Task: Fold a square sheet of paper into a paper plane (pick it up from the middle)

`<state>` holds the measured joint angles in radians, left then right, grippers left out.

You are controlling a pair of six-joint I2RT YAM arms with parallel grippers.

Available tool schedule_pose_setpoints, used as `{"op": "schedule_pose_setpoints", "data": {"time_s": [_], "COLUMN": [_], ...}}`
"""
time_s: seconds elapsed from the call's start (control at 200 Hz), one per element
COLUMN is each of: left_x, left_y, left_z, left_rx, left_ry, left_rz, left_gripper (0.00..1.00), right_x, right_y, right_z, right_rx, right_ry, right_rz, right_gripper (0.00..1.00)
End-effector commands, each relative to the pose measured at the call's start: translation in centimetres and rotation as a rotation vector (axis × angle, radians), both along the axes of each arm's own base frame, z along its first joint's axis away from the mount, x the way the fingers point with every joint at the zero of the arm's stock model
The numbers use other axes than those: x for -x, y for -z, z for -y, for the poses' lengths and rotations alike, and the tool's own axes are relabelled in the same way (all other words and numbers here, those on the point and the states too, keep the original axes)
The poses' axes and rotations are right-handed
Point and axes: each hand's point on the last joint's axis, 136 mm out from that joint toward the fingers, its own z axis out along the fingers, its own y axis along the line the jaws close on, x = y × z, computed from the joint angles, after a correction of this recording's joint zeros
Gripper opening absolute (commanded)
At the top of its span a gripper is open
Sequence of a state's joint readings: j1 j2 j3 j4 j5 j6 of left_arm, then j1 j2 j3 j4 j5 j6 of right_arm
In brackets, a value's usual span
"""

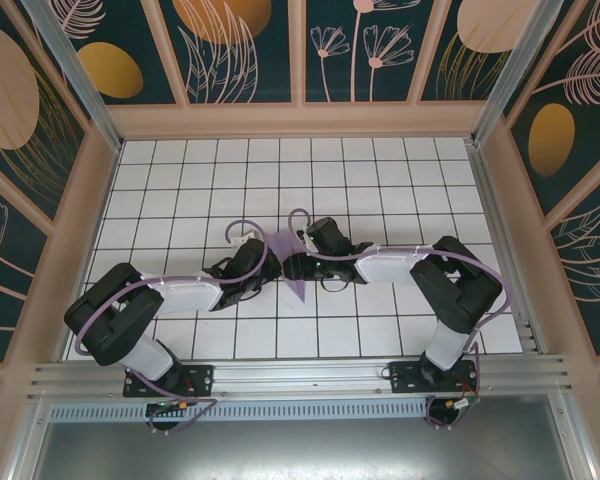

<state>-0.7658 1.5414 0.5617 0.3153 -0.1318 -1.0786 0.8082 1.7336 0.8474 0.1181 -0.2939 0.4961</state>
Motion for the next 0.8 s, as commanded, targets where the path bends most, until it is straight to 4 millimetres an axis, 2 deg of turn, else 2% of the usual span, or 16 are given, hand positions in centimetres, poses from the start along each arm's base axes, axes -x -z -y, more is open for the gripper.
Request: {"op": "schedule_pose_setpoints", "data": {"time_s": [0.0,0.21,0.4,0.5,0.625,0.796], "left_x": [-0.2,-0.2,-0.1,-0.2,-0.5,-0.6], "left_y": [-0.5,-0.5,-0.7,-1.1,-2.1,-3.0], "left_z": [-0.1,-0.1,-0.4,-0.6,-1.3,-3.3], "left_rx": [0.013,0.009,0.002,-0.012,-0.044,-0.127], "left_ry": [-0.007,-0.006,-0.013,-0.021,-0.042,-0.104], "left_rz": [0.022,0.023,0.025,0.029,0.042,0.046], "left_gripper": [0.0,0.0,0.0,0.11,0.31,0.62], "right_x": [0.0,-0.6,-1.0,-1.2,-2.2,-4.2], "right_y": [0.6,1.6,2.0,1.9,1.0,-0.3], "right_z": [-0.2,0.3,0.6,0.7,1.7,4.8], "right_rx": [0.051,0.119,0.172,0.191,0.229,0.348], "right_ry": [-0.007,0.03,0.058,0.072,0.133,0.274], "right_rz": [0.011,0.016,0.023,0.024,0.058,0.112], "right_gripper": [0.5,0.44,0.28,0.19,0.07,0.06]}}
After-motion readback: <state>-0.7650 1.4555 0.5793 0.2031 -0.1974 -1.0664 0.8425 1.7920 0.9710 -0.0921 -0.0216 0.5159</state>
